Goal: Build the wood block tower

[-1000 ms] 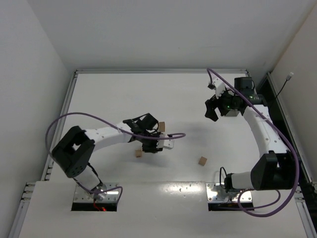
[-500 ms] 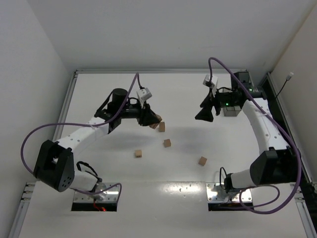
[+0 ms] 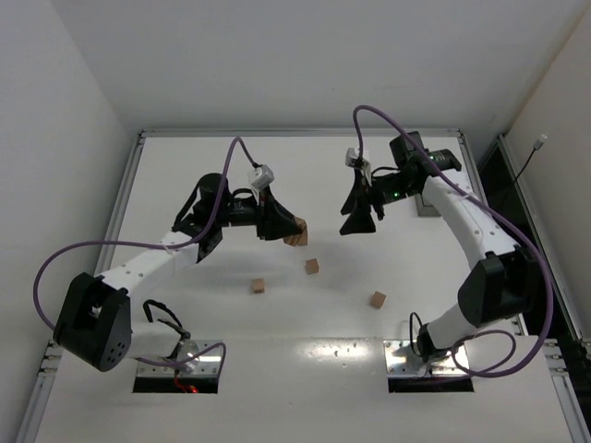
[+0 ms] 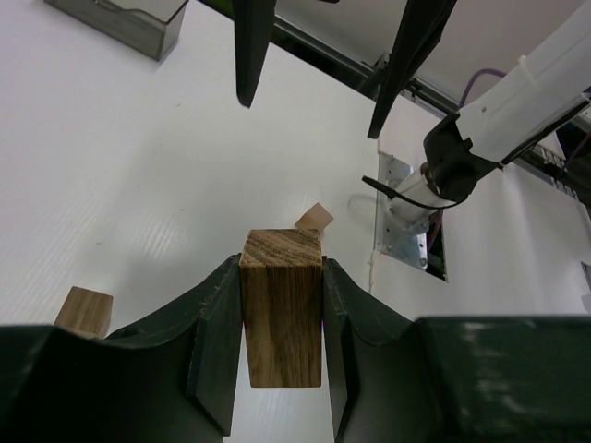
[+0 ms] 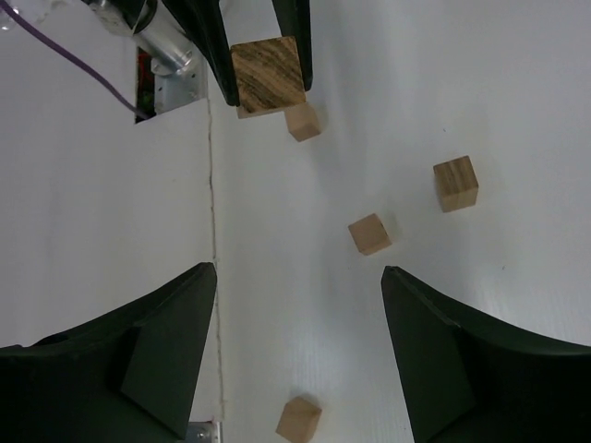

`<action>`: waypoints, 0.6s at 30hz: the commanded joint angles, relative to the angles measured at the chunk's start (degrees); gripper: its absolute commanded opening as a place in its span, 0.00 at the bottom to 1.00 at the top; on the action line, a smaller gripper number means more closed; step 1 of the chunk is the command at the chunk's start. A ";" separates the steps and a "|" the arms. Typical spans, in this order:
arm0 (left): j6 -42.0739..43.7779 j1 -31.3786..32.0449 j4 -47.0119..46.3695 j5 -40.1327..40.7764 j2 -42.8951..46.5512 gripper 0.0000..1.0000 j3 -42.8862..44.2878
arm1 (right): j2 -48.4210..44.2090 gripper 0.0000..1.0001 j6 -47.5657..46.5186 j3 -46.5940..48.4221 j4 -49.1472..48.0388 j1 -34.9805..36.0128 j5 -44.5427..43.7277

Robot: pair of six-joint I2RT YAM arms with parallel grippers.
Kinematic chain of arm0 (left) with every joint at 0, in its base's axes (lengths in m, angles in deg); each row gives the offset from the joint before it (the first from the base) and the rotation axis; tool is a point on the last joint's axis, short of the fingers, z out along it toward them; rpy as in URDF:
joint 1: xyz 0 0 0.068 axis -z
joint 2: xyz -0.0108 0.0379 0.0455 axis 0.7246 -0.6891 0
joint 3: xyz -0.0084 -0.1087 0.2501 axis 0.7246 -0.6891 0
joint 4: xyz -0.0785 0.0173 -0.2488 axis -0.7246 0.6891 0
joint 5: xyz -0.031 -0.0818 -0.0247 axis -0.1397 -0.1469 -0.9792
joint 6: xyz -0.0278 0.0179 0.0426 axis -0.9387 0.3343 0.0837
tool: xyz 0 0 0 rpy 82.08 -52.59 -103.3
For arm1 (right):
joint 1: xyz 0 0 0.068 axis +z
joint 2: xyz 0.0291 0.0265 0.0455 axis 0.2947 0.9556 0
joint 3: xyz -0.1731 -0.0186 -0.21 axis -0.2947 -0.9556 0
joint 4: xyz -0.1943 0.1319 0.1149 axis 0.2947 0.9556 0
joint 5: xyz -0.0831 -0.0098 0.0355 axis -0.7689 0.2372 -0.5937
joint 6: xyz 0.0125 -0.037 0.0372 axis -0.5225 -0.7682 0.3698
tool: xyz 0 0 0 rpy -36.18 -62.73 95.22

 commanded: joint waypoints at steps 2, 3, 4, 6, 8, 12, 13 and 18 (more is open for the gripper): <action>-0.15 1.53 -6.59 -2.32 1.47 0.00 -0.03 | 1.76 0.68 -2.34 4.43 1.78 2.09 4.87; -0.15 1.53 -7.12 -2.32 1.47 0.00 -0.03 | 2.45 0.67 -2.34 5.22 1.78 2.80 4.88; -0.15 1.53 -7.12 -2.32 1.47 0.00 -0.03 | 3.16 0.67 -2.34 5.23 1.78 2.80 5.40; -1.29 2.06 -9.75 -2.32 1.47 0.00 -0.03 | 4.03 0.67 -2.34 5.76 1.78 4.20 6.72; -1.29 2.75 -9.76 -2.32 1.47 0.00 -0.03 | 5.87 0.67 -2.34 6.55 2.31 4.90 8.29; -1.29 3.29 -10.38 -2.85 0.94 0.00 -0.03 | 8.17 0.67 -2.34 10.06 4.41 6.05 9.36; -1.29 3.29 -10.38 -2.85 0.94 0.00 -0.03 | 8.17 0.67 -2.95 10.76 4.42 6.05 9.36; -1.29 4.42 -9.68 -3.37 -0.12 0.00 0.49 | 9.31 0.67 -2.96 10.77 5.03 8.95 9.98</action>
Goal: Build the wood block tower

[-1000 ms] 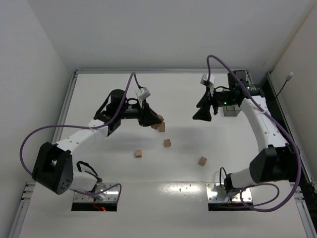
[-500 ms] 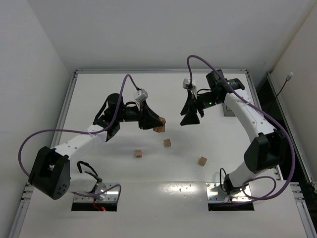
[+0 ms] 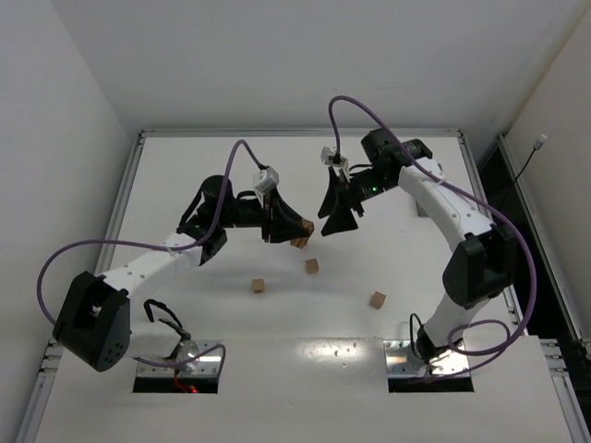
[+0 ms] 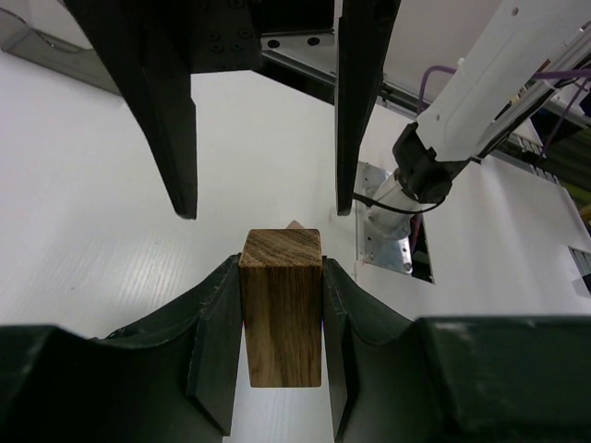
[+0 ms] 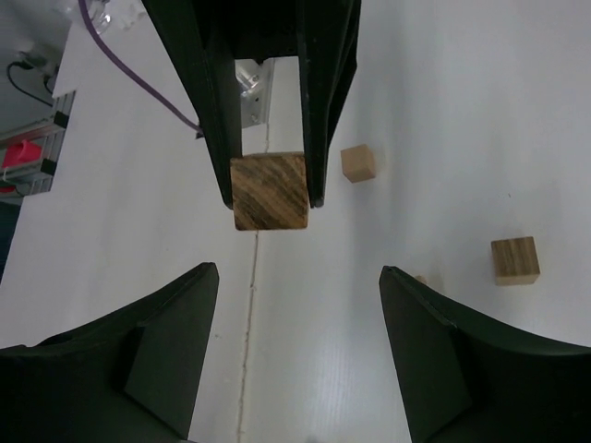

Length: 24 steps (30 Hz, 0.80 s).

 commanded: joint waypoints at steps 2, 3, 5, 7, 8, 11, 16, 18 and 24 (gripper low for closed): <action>1.42 1.37 -2.62 -1.91 -0.59 0.00 1.76 | 0.96 0.67 -2.72 3.53 0.73 2.40 4.07; 1.43 1.37 -2.61 -1.91 -0.60 0.00 1.77 | 0.97 0.67 -2.72 3.54 1.43 2.40 4.07; 1.43 1.98 -2.61 -1.91 -0.60 0.00 2.29 | 0.97 0.64 -2.72 4.06 1.43 2.40 4.07; 1.43 1.99 -2.61 -1.91 -1.13 0.00 2.30 | 1.58 0.62 -3.24 4.67 1.43 3.02 4.07; 1.43 1.99 -2.61 -1.91 -1.13 0.00 2.30 | 2.19 0.59 -3.25 5.20 1.95 3.54 3.55; 1.95 1.99 -2.61 -1.91 -1.65 0.00 2.82 | 2.20 0.52 -3.25 5.73 1.96 3.54 3.55; 2.48 1.99 -1.38 -1.91 -1.65 0.00 2.82 | 2.73 0.41 -3.77 5.73 3.01 4.69 2.40; 3.00 1.99 -1.38 -1.91 -1.65 0.00 3.43 | 2.73 0.40 -3.77 5.73 3.01 5.29 1.70; 3.01 1.99 -1.38 -1.91 -1.65 0.00 3.44 | 3.25 0.40 -3.77 5.73 3.01 5.30 1.17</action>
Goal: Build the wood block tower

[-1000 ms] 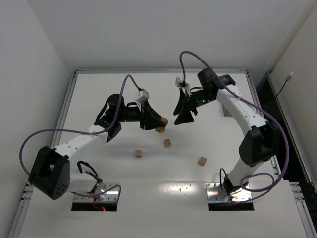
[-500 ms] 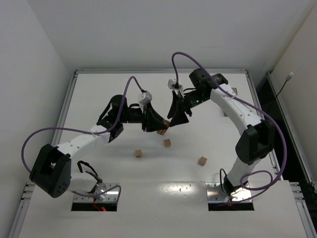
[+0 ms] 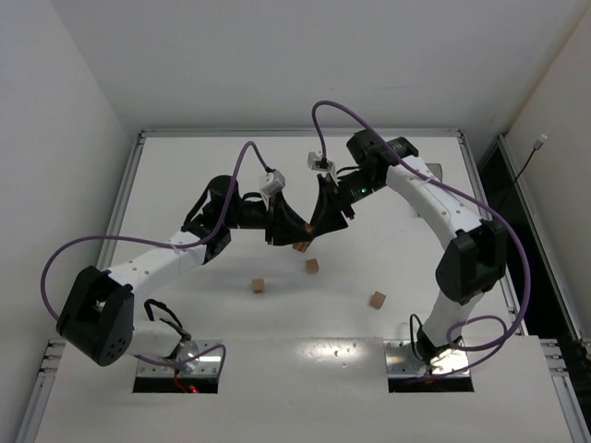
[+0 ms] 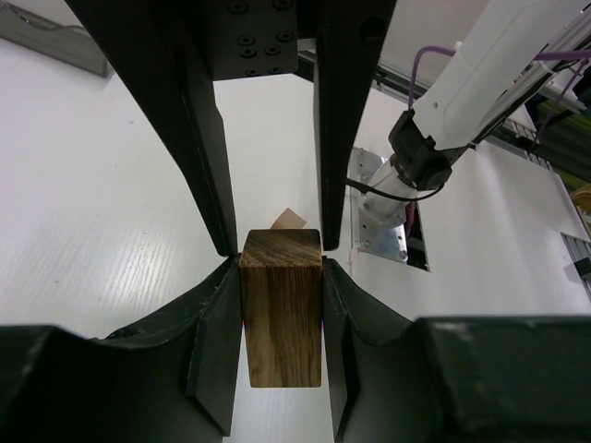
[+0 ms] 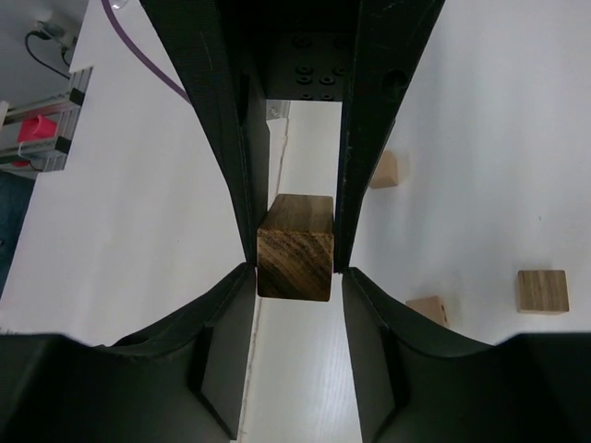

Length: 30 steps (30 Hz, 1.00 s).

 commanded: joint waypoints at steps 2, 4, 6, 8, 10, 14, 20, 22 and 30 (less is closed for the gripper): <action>1.98 0.57 -3.26 -1.32 0.25 0.00 2.67 | 0.35 0.37 -2.05 2.11 0.54 0.67 1.68; 2.51 0.57 -2.74 -1.32 0.25 0.00 2.67 | 0.35 0.36 -2.57 2.11 0.55 0.67 1.15; 2.51 0.57 -2.73 -1.32 0.25 0.00 2.67 | 0.35 0.36 -2.57 2.11 0.55 1.28 0.63; 2.51 0.57 -2.73 -1.32 0.25 0.00 2.67 | 0.35 0.36 -2.57 2.11 1.07 1.80 0.10; 2.51 0.57 -2.73 -1.32 -0.27 0.00 3.20 | 0.35 0.36 -2.57 2.11 1.07 1.81 0.09; 2.51 0.57 -2.73 -1.32 -0.28 0.00 3.20 | 0.87 0.36 -2.57 2.11 1.07 2.34 -0.52; 3.04 0.57 -2.73 -0.79 -0.28 0.00 3.20 | 1.40 0.33 -2.57 2.11 1.69 2.34 -1.05; 3.04 0.57 -2.73 -0.79 -0.28 0.00 3.20 | 1.40 0.22 -3.19 2.11 2.21 2.86 -1.05; 2.51 0.57 -2.73 -0.27 -0.28 0.23 3.20 | 1.40 0.00 -4.24 2.11 2.74 2.86 -1.58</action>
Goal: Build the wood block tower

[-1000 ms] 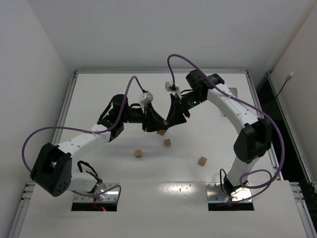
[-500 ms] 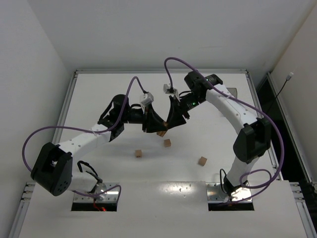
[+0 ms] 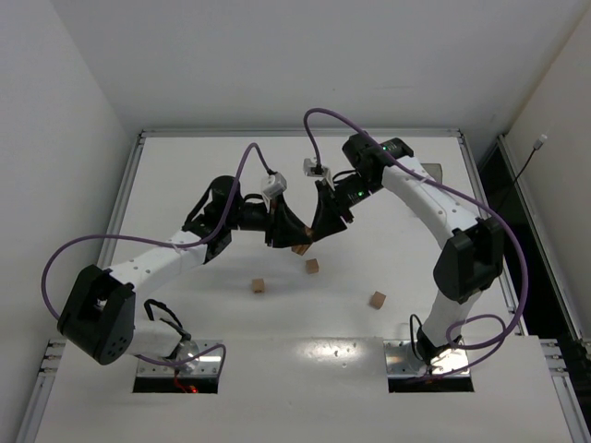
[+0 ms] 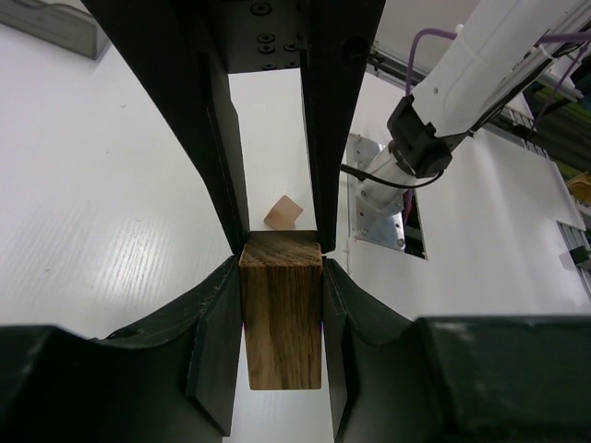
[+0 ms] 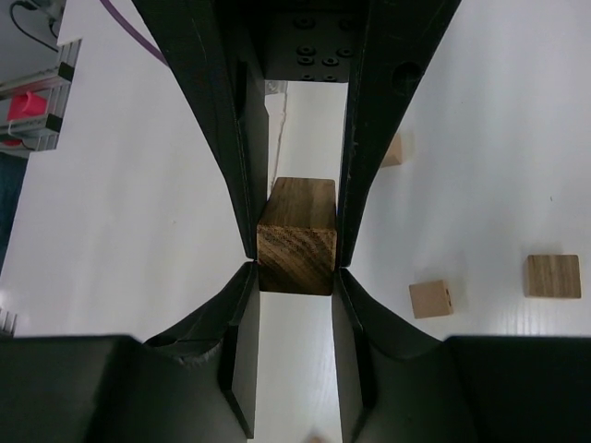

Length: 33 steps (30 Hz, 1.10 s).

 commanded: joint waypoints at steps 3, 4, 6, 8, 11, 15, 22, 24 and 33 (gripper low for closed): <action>0.85 0.57 -4.52 1.14 0.20 0.34 3.16 | 0.46 0.00 -2.95 1.78 0.32 1.53 1.70; 0.85 0.57 -4.52 1.14 0.20 0.36 3.16 | 0.46 0.00 -2.96 1.78 0.32 1.53 1.70; 1.37 0.57 -3.73 1.75 0.20 0.44 3.16 | 0.46 0.00 -2.96 1.78 0.32 1.53 1.70; 1.38 0.57 -3.20 1.75 0.20 0.50 3.16 | 0.46 0.00 -2.96 1.78 0.32 1.53 1.70; 1.38 0.57 -2.67 1.75 0.20 0.56 3.16 | -0.06 0.00 -2.96 1.78 0.32 1.53 1.70; 1.99 0.57 -1.10 2.54 0.20 0.59 3.16 | -0.07 0.00 -3.49 1.25 0.85 1.53 0.48; 10.15 -0.04 12.69 3.86 1.34 0.60 5.08 | -2.53 0.00 -2.96 -1.73 -1.00 0.83 -4.35; 12.09 -0.66 17.43 4.47 2.39 0.60 4.39 | -3.23 0.00 -2.96 -2.26 -1.00 0.30 -5.68; 16.05 -4.00 30.24 13.60 11.27 0.64 -0.89 | -4.37 0.00 0.01 -2.09 -4.49 -1.98 -12.52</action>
